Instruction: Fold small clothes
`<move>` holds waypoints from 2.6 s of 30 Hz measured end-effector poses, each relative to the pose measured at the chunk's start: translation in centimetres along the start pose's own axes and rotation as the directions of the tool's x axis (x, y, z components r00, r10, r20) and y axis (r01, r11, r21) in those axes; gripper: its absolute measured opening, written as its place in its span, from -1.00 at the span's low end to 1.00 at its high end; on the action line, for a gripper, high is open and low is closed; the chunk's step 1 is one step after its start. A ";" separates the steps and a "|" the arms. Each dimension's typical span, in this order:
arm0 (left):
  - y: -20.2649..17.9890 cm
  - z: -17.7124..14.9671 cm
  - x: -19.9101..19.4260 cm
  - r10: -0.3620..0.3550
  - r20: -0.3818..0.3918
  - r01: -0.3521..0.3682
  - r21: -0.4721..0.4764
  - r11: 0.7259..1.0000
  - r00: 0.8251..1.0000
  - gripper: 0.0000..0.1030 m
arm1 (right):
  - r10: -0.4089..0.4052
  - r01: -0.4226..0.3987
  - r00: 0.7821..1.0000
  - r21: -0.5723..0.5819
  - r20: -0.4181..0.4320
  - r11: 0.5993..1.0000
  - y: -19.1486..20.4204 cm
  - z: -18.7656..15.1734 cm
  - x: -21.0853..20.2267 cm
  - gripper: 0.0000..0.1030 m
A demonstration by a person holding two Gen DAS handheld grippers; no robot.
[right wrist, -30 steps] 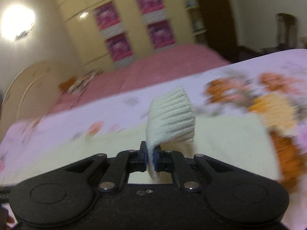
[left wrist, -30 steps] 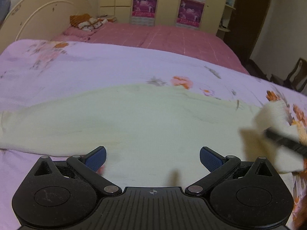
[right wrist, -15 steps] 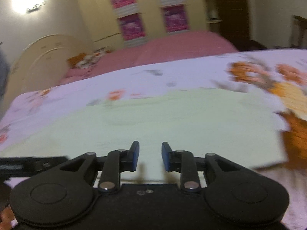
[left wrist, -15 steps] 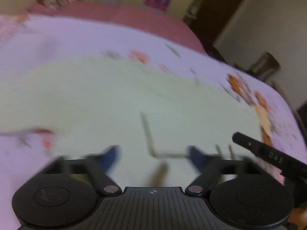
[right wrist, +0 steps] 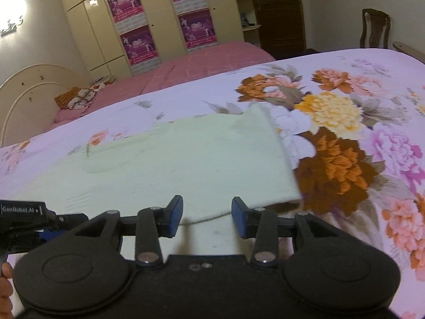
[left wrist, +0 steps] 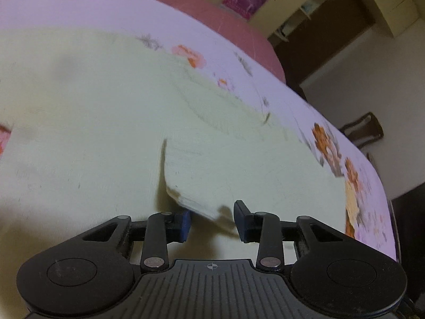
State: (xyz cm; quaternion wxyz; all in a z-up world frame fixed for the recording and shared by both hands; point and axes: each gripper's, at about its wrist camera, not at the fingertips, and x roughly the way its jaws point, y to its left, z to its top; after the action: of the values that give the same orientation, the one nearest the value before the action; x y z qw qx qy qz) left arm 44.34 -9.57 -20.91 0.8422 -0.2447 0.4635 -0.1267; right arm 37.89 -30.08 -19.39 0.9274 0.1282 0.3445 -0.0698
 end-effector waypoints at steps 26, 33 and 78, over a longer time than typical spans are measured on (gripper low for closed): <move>5.8 5.8 -4.4 0.158 0.299 -0.161 -0.015 0.987 0.941 -0.91 | -0.060 0.060 0.997 -0.015 -0.046 0.998 -1.4 0.4 3.5 -0.16; 8.6 5.0 -2.7 0.232 0.272 -0.225 -0.056 0.973 0.934 -0.91 | -0.053 0.052 0.998 -0.041 -0.031 0.998 -1.0 0.5 3.4 -0.78; 17.7 2.4 -14.2 0.418 0.262 -0.376 -0.198 0.905 0.870 0.54 | 0.172 -0.183 0.982 -0.196 -0.073 0.963 13.1 -0.2 1.9 -0.06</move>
State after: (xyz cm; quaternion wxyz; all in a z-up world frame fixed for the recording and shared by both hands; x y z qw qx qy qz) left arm 38.50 12.38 -18.96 0.8909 -0.2191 0.3792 0.1208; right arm 42.07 -17.59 -18.35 0.9282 0.0659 0.3626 0.0524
